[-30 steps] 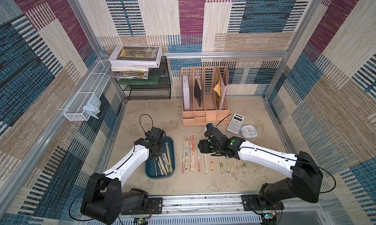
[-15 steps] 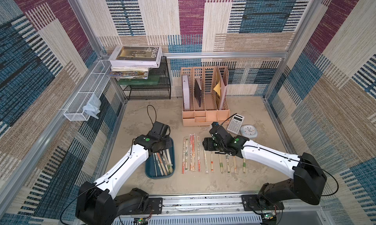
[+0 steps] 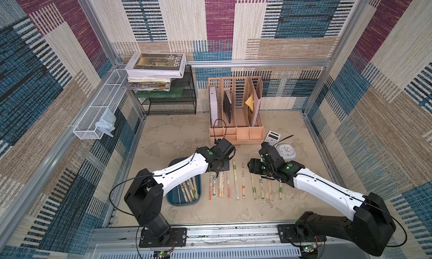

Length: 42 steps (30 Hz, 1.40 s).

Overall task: Take the paired disposable chopsticks out of the storage box
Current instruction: Place the paired disposable chopsticks at the center of the board.

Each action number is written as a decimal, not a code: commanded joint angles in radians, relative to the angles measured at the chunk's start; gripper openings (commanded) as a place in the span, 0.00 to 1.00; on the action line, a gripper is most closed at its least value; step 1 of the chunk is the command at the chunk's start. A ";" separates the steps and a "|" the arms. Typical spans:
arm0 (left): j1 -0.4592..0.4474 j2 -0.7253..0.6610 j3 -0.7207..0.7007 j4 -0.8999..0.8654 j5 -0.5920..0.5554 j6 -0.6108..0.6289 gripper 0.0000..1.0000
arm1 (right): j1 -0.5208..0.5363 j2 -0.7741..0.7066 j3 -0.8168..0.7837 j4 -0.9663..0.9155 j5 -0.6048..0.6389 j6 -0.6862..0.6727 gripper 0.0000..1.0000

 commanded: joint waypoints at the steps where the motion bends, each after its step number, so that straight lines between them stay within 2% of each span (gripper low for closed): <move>1: -0.030 0.067 0.046 0.006 -0.028 -0.041 0.01 | 0.001 -0.007 -0.014 0.008 -0.012 0.002 0.72; 10: -0.067 0.205 0.106 0.040 -0.004 -0.103 0.01 | 0.029 -0.028 -0.035 0.013 -0.021 0.020 0.72; 16: -0.084 0.234 0.083 0.072 -0.001 -0.145 0.01 | 0.061 -0.055 -0.041 0.012 -0.014 0.031 0.72; 23: -0.085 0.255 0.074 0.081 0.004 -0.154 0.07 | 0.073 -0.057 -0.041 0.003 -0.004 0.038 0.72; 31: -0.086 0.284 0.100 0.072 0.011 -0.159 0.28 | 0.075 -0.056 -0.030 -0.008 0.005 0.038 0.72; 33: -0.085 0.284 0.105 0.070 0.011 -0.152 0.39 | 0.077 -0.061 -0.031 -0.010 0.007 0.038 0.72; 35: -0.085 0.283 0.118 0.053 0.008 -0.148 0.44 | 0.077 -0.063 -0.030 -0.013 0.010 0.037 0.73; 39: -0.085 0.233 0.127 0.037 0.002 -0.129 0.47 | 0.078 -0.067 -0.029 -0.014 0.010 0.039 0.73; 42: -0.083 0.157 0.110 0.010 -0.055 -0.114 0.53 | 0.082 -0.068 -0.031 -0.014 0.009 0.044 0.73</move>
